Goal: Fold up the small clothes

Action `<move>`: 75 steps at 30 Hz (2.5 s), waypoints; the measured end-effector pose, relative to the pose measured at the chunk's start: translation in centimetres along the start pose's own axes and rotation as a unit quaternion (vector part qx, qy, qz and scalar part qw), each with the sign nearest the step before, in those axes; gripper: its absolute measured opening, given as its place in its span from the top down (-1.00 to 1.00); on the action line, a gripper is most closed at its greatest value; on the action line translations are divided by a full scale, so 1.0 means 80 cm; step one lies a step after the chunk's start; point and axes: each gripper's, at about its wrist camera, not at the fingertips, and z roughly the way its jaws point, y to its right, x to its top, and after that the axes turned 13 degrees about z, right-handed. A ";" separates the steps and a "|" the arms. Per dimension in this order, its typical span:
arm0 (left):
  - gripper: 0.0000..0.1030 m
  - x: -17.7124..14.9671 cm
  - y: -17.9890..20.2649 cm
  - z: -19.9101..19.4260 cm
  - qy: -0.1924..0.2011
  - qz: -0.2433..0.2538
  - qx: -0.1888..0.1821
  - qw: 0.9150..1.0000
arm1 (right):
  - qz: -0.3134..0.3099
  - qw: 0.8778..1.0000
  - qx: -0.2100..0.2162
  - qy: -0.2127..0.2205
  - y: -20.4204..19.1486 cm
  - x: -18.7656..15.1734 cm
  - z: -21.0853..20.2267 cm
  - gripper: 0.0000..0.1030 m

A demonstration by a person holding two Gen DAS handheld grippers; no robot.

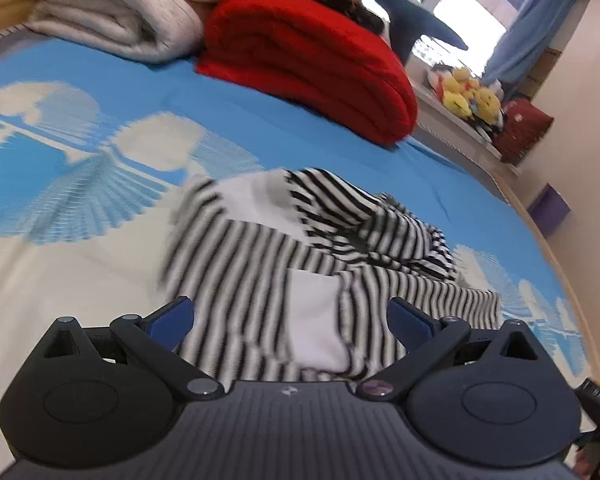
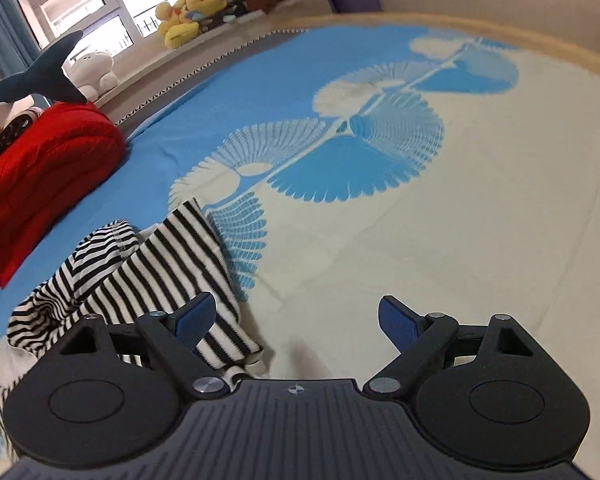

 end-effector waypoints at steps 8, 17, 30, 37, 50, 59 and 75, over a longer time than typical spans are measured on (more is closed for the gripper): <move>-0.72 0.020 0.017 0.131 -0.135 0.003 -0.040 0.990 | -0.061 0.997 0.027 -0.033 -0.041 -0.023 0.006 -0.74; 1.00 0.042 0.063 0.123 -0.152 0.071 -0.137 0.976 | -0.091 0.995 0.028 -0.032 -0.057 -0.026 0.009 -0.74; 1.00 0.073 -0.061 0.052 -0.086 0.035 0.002 0.996 | -0.072 0.997 0.023 -0.031 -0.050 -0.021 0.012 -0.74; 0.22 0.029 -0.071 0.079 -0.092 -0.001 -0.039 0.995 | -0.074 0.997 0.020 -0.031 -0.050 -0.023 0.020 -0.74; -0.78 0.008 0.034 0.158 -0.092 0.152 -0.018 0.984 | -0.252 0.956 0.142 -0.053 -0.132 -0.033 0.100 0.20; -0.99 0.136 0.047 0.107 0.033 0.162 -0.047 0.985 | -0.212 0.958 0.188 -0.041 -0.204 0.065 0.122 -0.46; 0.10 0.192 0.086 0.373 -0.119 0.121 -0.039 0.985 | -0.289 0.951 0.039 -0.107 -0.380 0.043 0.359 0.90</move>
